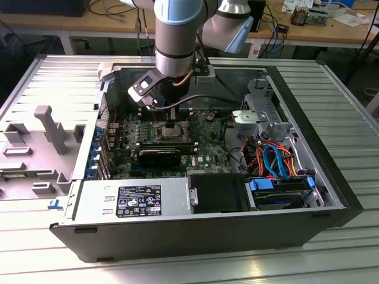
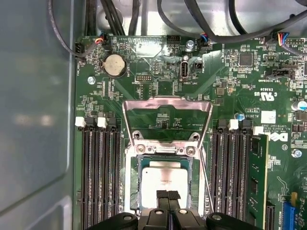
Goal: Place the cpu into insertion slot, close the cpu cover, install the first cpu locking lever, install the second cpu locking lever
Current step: 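Place the cpu into insertion slot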
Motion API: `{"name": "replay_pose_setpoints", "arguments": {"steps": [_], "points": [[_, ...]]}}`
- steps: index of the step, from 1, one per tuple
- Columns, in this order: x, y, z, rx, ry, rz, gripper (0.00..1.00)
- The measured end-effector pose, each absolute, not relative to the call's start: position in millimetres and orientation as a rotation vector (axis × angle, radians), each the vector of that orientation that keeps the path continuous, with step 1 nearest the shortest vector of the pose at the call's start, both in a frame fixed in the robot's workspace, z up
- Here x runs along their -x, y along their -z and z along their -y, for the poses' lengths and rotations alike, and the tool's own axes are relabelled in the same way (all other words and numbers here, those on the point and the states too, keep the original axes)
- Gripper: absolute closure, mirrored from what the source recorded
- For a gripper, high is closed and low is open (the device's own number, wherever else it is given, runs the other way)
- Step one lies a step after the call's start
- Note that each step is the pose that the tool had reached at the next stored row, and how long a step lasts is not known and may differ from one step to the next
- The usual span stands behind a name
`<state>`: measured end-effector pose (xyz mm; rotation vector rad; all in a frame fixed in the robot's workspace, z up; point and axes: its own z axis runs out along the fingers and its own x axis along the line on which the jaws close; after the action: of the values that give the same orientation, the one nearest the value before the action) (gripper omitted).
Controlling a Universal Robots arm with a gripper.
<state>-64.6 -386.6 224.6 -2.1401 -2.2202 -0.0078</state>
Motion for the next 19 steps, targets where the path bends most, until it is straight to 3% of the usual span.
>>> {"name": "replay_pose_setpoints", "arguments": {"steps": [19], "points": [[64, -248, 387, 2.138, 0.011, 2.219, 0.89]]}}
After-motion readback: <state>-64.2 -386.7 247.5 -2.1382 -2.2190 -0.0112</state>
